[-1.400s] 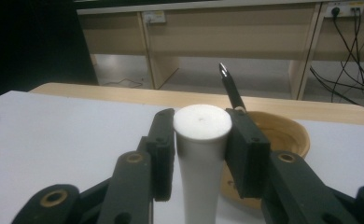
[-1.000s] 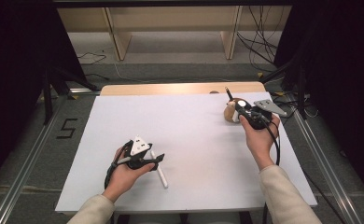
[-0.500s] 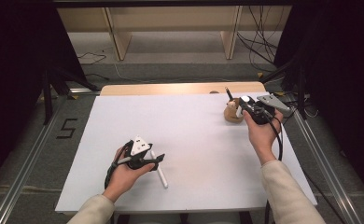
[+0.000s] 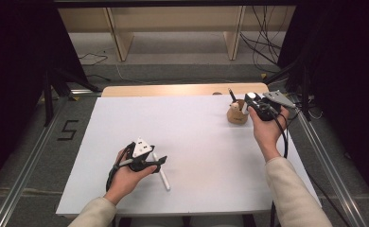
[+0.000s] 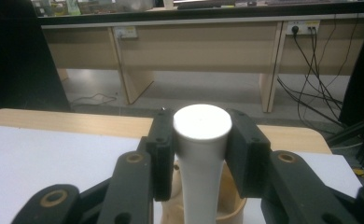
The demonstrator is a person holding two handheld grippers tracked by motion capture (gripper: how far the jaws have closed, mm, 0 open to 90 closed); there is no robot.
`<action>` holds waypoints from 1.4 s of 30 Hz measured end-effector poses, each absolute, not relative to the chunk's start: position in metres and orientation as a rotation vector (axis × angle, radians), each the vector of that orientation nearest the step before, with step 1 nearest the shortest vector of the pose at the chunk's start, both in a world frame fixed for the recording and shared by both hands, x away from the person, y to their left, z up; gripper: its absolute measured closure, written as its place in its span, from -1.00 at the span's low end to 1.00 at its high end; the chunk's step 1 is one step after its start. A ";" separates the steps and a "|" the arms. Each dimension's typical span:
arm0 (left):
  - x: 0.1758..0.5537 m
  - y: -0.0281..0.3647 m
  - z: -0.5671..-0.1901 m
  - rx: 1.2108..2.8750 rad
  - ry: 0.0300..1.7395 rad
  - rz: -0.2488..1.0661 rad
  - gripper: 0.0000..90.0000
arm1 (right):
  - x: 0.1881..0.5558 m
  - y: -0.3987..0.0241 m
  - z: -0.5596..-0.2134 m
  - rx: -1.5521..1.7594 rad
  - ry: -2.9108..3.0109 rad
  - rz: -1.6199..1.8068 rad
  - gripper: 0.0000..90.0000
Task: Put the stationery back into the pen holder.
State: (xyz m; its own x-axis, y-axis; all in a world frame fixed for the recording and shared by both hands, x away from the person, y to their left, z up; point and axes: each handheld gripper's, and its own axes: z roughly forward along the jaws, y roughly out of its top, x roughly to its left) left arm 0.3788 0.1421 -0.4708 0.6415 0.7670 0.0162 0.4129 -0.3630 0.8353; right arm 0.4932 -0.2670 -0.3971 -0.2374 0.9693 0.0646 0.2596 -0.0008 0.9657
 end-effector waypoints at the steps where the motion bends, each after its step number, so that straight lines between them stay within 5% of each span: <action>1: 0.379 0.142 -0.471 1.996 0.923 0.518 -0.20 | 0.494 -0.267 -0.396 1.302 1.570 1.285 0.44; 42: 0.379 0.141 -0.472 2.011 0.916 0.513 -0.20 | 0.530 -0.270 -0.427 1.348 1.623 1.156 0.43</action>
State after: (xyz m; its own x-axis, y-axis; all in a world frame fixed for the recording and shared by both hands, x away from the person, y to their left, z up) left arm 0.3789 0.1412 -0.4724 0.6480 0.7613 0.0198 0.4150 -0.3747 0.8291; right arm 0.5299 -0.2695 -0.4266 -0.1941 0.9808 0.0160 0.3358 0.0511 0.9406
